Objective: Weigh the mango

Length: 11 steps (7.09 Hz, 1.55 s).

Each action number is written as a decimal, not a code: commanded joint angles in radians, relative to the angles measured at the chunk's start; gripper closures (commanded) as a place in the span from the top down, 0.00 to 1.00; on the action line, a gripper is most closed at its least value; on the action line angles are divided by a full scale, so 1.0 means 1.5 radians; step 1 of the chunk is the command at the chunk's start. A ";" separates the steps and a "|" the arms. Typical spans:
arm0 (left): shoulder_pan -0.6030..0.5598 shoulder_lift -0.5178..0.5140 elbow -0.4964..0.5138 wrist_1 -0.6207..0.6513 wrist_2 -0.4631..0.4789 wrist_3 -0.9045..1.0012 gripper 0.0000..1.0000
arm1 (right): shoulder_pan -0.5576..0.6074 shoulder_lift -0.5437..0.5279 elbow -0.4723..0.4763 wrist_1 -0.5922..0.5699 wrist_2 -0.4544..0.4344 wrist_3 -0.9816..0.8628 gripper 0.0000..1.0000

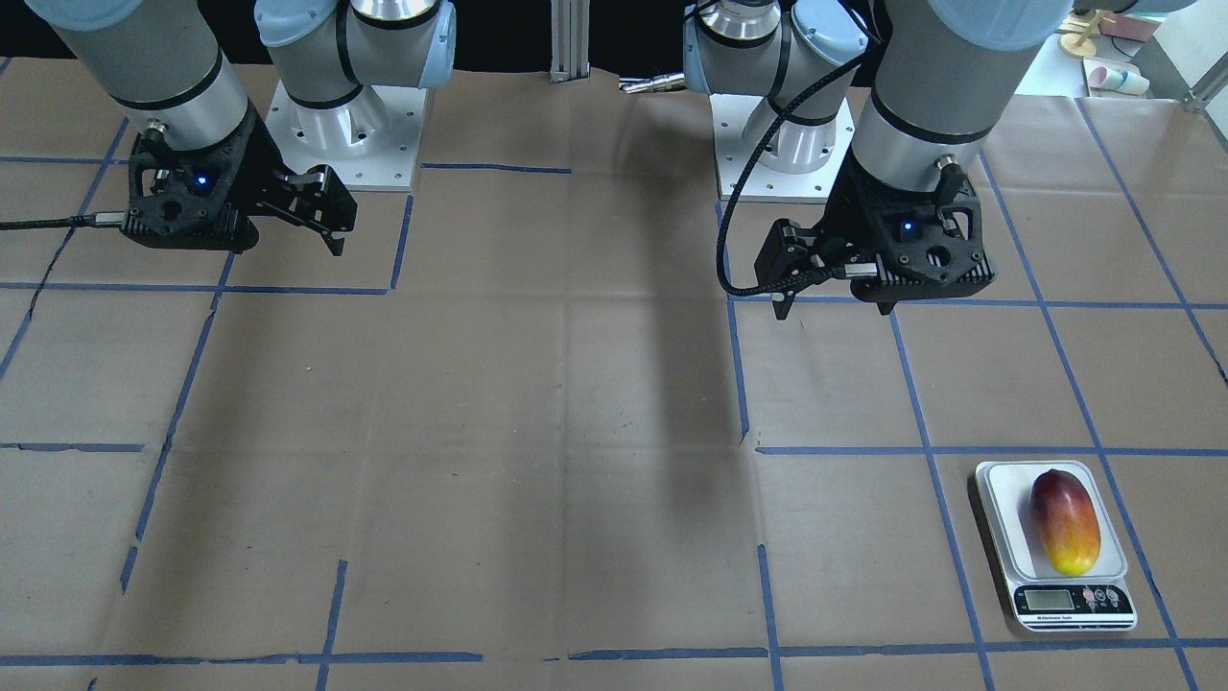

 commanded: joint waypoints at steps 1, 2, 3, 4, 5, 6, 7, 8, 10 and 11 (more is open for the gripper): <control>0.006 0.045 -0.071 -0.003 0.000 0.002 1.00 | 0.000 0.000 0.000 0.000 0.000 0.000 1.00; 0.007 0.045 -0.060 0.001 0.002 0.001 1.00 | 0.000 0.000 0.000 0.000 0.000 0.000 1.00; 0.007 0.046 -0.064 0.002 0.002 0.001 1.00 | 0.000 0.000 0.000 0.000 0.000 0.000 1.00; 0.007 0.046 -0.063 0.002 0.002 0.001 1.00 | 0.000 0.000 0.000 0.000 0.000 0.000 1.00; 0.007 0.046 -0.064 0.002 0.001 0.000 1.00 | 0.000 0.000 0.000 0.000 0.000 0.000 1.00; 0.007 0.045 -0.063 0.002 0.001 -0.001 1.00 | 0.000 0.000 0.000 0.000 0.000 0.000 1.00; 0.007 0.045 -0.062 0.003 0.001 -0.002 1.00 | 0.000 0.000 0.000 0.000 0.000 0.000 1.00; 0.007 0.045 -0.061 0.003 0.001 -0.003 1.00 | 0.000 0.000 0.000 0.000 0.000 0.000 1.00; 0.007 0.045 -0.061 0.008 0.001 -0.004 1.00 | 0.000 0.000 0.000 0.000 0.000 0.000 1.00; 0.007 0.045 -0.061 0.012 0.001 -0.005 1.00 | 0.000 0.000 0.000 0.000 0.000 0.000 1.00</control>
